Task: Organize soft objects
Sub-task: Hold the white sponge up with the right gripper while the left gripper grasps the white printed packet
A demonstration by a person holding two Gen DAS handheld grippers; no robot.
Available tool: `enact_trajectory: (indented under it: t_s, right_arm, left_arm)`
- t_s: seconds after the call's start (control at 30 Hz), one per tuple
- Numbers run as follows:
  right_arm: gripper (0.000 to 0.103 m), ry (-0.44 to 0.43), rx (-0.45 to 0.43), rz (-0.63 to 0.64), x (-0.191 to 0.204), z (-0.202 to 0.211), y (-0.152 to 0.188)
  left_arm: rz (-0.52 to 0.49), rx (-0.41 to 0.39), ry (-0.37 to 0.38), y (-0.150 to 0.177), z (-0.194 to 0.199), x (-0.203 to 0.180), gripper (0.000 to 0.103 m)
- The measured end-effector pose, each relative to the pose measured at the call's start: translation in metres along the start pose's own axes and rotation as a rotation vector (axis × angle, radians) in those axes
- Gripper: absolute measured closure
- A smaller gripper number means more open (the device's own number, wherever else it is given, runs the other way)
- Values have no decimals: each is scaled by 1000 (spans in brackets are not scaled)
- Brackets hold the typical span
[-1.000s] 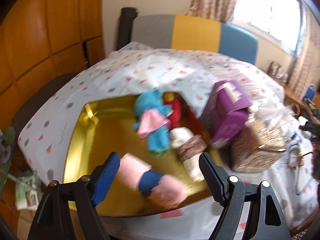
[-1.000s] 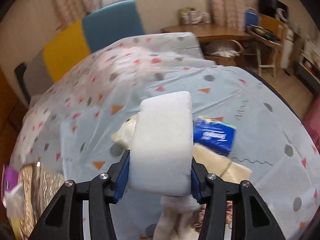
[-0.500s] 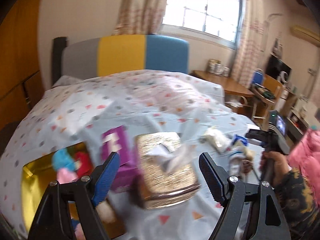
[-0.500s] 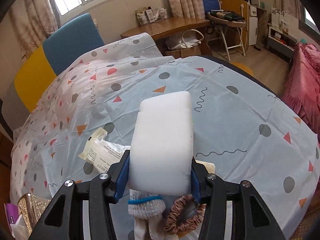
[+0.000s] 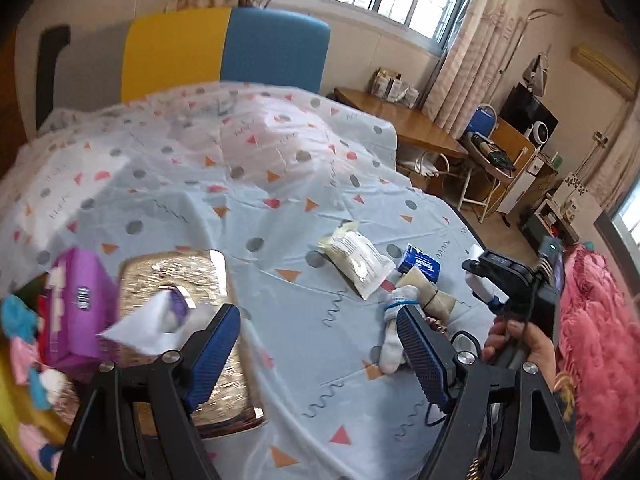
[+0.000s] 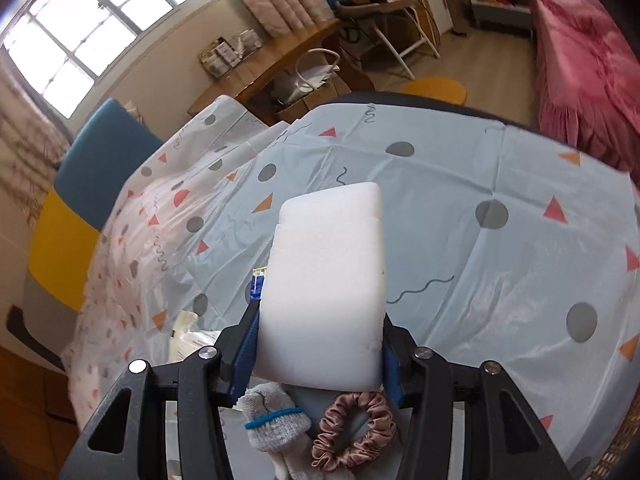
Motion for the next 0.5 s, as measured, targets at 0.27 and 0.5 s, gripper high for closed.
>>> enact_trajectory:
  t_s: [0.27, 0.5]
  right_arm:
    - [51, -48, 54, -149, -26, -7, -11]
    - [51, -49, 66, -55, -4, -10, 0]
  left_arm:
    - [139, 148, 51, -18, -88, -14, 24]
    - [192, 228, 41, -32, -150, -18, 23]
Point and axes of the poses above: each gripper's, at about its wrist camera, not at the fingertips, and z roughly against the way its jaws point, x to its left, y to its underside, the point moved 1 cm from there along -z, roughly the way its jaws point, and after that the axes turned 9 degrees about -z, right-handed, at the moved point
